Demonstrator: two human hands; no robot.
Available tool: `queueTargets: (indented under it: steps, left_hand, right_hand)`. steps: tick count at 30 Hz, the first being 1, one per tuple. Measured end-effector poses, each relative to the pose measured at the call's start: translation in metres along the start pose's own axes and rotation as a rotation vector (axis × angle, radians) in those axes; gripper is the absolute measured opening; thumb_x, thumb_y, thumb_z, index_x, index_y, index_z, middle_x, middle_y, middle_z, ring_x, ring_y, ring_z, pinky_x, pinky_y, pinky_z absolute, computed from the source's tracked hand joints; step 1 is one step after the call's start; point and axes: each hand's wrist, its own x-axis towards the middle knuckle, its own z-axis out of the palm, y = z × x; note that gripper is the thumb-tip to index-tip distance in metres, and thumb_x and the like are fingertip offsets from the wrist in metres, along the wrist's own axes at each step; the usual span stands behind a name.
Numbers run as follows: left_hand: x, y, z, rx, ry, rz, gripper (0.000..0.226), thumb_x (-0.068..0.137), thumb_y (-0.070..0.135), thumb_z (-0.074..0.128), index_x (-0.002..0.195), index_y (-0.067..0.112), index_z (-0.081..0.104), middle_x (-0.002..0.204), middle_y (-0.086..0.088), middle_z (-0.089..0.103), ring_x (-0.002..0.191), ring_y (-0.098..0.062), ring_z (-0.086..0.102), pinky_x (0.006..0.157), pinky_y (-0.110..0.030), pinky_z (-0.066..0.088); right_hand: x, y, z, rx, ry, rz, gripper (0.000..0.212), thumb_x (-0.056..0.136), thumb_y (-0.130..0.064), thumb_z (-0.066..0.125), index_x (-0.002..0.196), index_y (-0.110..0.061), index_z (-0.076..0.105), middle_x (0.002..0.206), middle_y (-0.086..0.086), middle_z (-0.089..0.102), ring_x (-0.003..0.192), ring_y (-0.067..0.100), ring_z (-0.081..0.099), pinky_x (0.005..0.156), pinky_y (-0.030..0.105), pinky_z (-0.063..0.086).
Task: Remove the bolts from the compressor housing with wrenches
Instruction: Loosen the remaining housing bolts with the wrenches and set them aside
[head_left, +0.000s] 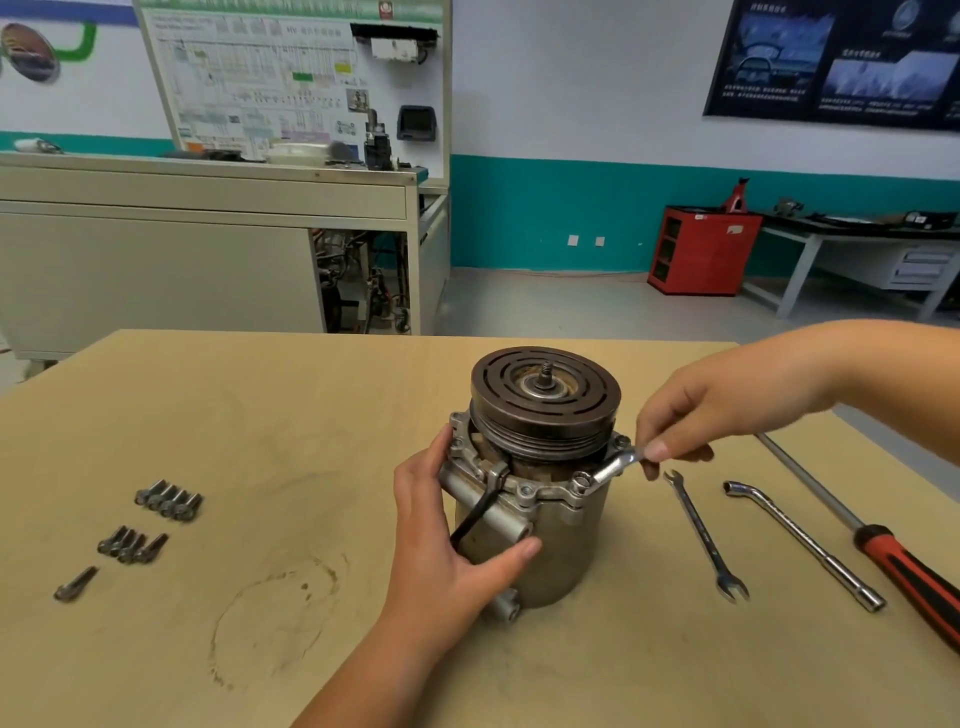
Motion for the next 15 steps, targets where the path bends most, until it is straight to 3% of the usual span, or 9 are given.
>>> queueTargets:
  steps: [3, 8, 13, 15]
  left_hand:
    - [0.001, 0.001, 0.000, -0.014, -0.003, 0.011, 0.094, 0.055, 0.056, 0.071, 0.137, 0.037, 0.028, 0.131, 0.016, 0.030, 0.126, 0.010, 0.032, 0.102, -0.004, 0.026]
    - [0.001, -0.001, 0.000, -0.015, 0.000, 0.021, 0.093, 0.056, 0.055, 0.072, 0.137, 0.036, 0.030, 0.132, 0.015, 0.031, 0.127, 0.008, 0.033, 0.102, -0.004, 0.026]
    - [0.000, -0.002, 0.000, -0.009, -0.001, 0.017, 0.093, 0.056, 0.056, 0.071, 0.137, 0.037, 0.031, 0.133, 0.017, 0.031, 0.128, 0.008, 0.032, 0.101, -0.003, 0.026]
    - [0.000, -0.002, 0.000, -0.006, 0.001, 0.018, 0.093, 0.056, 0.056, 0.071, 0.137, 0.036, 0.031, 0.132, 0.018, 0.031, 0.128, 0.008, 0.032, 0.101, -0.003, 0.026]
  right_hand:
    - [-0.009, 0.015, 0.004, 0.129, -0.110, -0.049, 0.018, 0.095, -0.032, 0.048, 0.093, -0.031, 0.066, 0.070, -0.013, 0.060, 0.073, 0.005, 0.059, 0.080, 0.021, 0.044]
    - [-0.017, 0.022, 0.024, 0.418, -0.449, -0.199, 0.015, 0.097, -0.025, 0.044, 0.095, -0.013, 0.052, 0.081, 0.002, 0.070, 0.077, 0.018, 0.069, 0.078, 0.023, 0.049]
    - [-0.025, 0.021, 0.010, 0.398, -0.439, -0.129, 0.014, 0.096, -0.024, 0.043, 0.094, -0.012, 0.050, 0.078, 0.003, 0.069, 0.071, 0.018, 0.068, 0.076, 0.023, 0.050]
    - [-0.030, 0.022, 0.012, 0.429, -0.513, -0.080, 0.011, 0.097, -0.024, 0.046, 0.093, -0.016, 0.052, 0.082, 0.004, 0.071, 0.073, 0.017, 0.069, 0.076, 0.024, 0.050]
